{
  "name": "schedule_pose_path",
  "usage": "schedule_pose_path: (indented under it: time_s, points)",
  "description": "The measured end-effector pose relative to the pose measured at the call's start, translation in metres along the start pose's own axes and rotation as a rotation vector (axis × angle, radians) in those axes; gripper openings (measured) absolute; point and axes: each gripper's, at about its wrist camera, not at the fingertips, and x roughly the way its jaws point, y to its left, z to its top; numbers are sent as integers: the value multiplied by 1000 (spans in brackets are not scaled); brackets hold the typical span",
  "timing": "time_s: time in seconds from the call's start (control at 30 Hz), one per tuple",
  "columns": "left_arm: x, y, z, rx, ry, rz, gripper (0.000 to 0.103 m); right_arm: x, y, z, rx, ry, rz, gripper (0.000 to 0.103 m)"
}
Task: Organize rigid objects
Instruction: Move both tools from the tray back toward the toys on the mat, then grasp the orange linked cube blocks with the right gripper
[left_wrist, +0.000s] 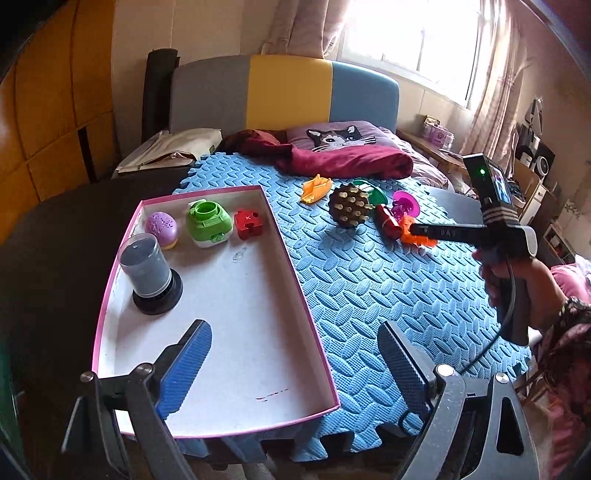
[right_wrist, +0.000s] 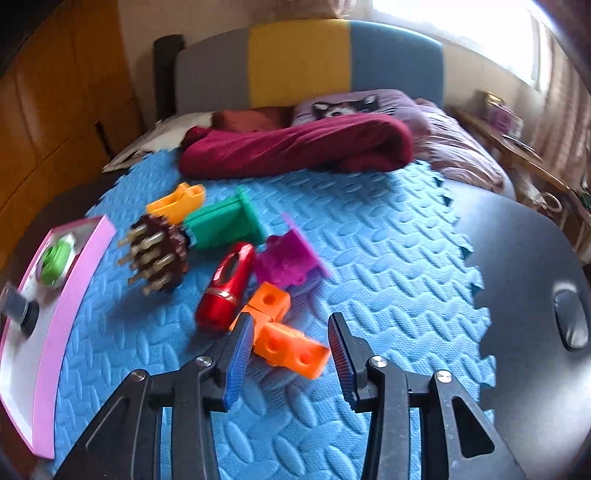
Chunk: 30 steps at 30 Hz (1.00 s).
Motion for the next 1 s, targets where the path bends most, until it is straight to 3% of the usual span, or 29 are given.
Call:
schedule_pose_path:
  time_s: [0.17, 0.3, 0.47, 0.57, 0.63, 0.67, 0.87, 1.0]
  points:
    - [3, 2, 1, -18, 3, -3, 93, -7, 21, -24, -78, 21, 52, 45]
    - [2, 0, 0, -16, 4, -4, 93, -7, 25, -29, -99, 0, -21, 45]
    - [-1, -1, 1, -9, -4, 3, 93, 3, 12, -17, 25, 16, 24, 45]
    - [-1, -4, 3, -2, -1, 1, 93, 10, 10, -14, 83, 19, 0, 43]
    - [-1, -7, 5, 8, -1, 1, 93, 9, 9, -14, 93, 0, -10, 28]
    - [-1, -8, 7, 12, -4, -3, 93, 9, 8, -15, 92, -4, -9, 26]
    - [2, -24, 18, 47, -13, -27, 93, -4, -3, -34, 110, -34, -8, 26]
    - [8, -43, 25, 86, -11, -45, 93, -13, -11, -44, 102, -58, -85, 26]
